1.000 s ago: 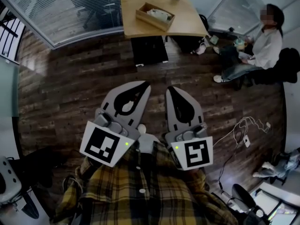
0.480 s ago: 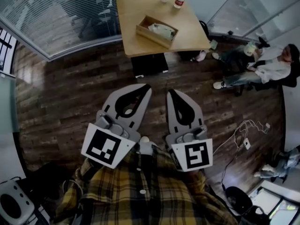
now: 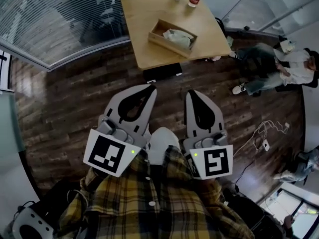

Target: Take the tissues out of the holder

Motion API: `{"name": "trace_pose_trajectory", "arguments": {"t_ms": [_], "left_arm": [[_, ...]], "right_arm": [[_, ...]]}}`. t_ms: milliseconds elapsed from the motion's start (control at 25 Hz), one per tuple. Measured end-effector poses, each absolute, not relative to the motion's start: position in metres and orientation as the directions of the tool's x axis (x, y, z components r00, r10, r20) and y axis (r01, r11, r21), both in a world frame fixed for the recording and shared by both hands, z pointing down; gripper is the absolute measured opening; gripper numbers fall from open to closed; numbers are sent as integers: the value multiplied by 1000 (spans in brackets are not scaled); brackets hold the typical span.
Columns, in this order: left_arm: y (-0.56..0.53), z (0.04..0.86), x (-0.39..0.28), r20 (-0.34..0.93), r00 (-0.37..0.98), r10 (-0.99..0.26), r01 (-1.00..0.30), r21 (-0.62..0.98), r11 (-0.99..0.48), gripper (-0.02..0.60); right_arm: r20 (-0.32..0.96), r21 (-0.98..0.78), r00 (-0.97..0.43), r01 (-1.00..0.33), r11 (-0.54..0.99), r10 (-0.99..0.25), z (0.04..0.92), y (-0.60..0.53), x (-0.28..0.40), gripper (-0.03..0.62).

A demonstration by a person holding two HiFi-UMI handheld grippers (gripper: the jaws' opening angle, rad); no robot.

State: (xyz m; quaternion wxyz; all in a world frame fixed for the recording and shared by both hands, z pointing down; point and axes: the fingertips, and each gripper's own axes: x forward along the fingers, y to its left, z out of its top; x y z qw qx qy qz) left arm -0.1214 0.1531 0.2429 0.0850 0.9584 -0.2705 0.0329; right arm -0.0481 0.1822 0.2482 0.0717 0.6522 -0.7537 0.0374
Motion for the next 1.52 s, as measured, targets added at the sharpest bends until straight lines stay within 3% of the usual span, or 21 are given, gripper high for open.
{"name": "trace_pose_trajectory", "arguments": {"t_ms": [600, 1520], "left_arm": [[84, 263, -102, 143, 846, -515, -533, 181, -826, 8], [-11, 251, 43, 147, 781, -607, -625, 164, -763, 8]], "right_arm": [[215, 17, -115, -992, 122, -970, 269, 119, -17, 11], [189, -15, -252, -967, 254, -949, 259, 28, 128, 11]]}}
